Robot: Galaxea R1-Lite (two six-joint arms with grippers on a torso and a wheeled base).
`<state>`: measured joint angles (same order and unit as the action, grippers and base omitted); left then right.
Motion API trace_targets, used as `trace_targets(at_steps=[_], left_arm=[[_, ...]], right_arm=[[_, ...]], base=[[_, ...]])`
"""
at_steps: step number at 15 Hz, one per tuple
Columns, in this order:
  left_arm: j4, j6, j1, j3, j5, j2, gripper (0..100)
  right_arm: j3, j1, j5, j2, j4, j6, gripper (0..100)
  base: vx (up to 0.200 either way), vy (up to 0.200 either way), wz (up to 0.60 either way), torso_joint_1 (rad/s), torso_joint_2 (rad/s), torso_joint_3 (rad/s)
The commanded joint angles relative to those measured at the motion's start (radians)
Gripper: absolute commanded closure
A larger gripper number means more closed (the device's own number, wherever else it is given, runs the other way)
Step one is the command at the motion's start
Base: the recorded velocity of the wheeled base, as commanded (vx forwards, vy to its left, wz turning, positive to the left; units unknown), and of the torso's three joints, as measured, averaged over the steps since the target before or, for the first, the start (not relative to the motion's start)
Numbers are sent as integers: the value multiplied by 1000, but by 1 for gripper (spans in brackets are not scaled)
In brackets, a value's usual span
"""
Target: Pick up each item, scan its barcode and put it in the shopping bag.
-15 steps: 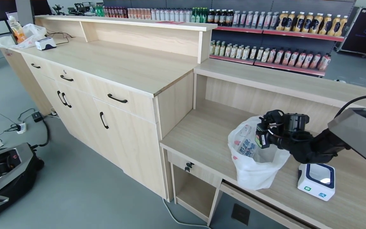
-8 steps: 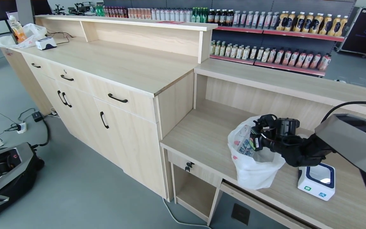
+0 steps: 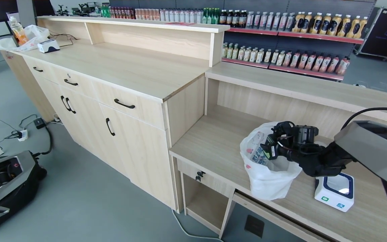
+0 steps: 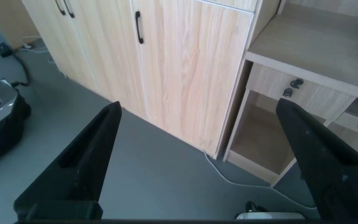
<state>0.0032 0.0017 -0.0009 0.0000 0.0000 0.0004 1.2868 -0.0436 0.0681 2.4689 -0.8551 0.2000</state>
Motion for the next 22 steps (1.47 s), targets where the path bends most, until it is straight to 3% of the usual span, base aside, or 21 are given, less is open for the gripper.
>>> trace_targets(at_steps=[1,3,4,7,9,12,15,18,22], left_arm=[[0,0,1,0,0,0,0],[0,0,1,0,0,0,0],[0,-2,1,0,0,0,0],[0,0,1,0,0,0,0],[0,0,1,0,0,0,0],[0,0,1,0,0,0,0],[0,0,1,0,0,0,0],[0,0,1,0,0,0,0],[0,0,1,0,0,0,0]], right_arm=[[-3,-2,1,-96,-4,4,0],[-37,-1,-4,-220,-18,32,0],[-113,7,-4,-320,-4,52,0],[-474,65,-1,-690,7,136,0],[-647,122,2,-918,41,230,0],[-693,226,27,-1078,87,282,0],[-705,347,-77,-1124,119,271,0],[-721,452,-145,-1070,119,213,0],[-739,541,-142,-918,108,90,0]], base=[[0,0,0,0,0,0],[0,0,0,0,0,0],[0,0,0,0,0,0],[0,0,0,0,0,0],[0,0,-300,1,1,-1],[0,0,-600,4,1,2],[0,0,-600,2,2,5],[0,0,-600,1,1,1],[0,0,-450,1,2,2]])
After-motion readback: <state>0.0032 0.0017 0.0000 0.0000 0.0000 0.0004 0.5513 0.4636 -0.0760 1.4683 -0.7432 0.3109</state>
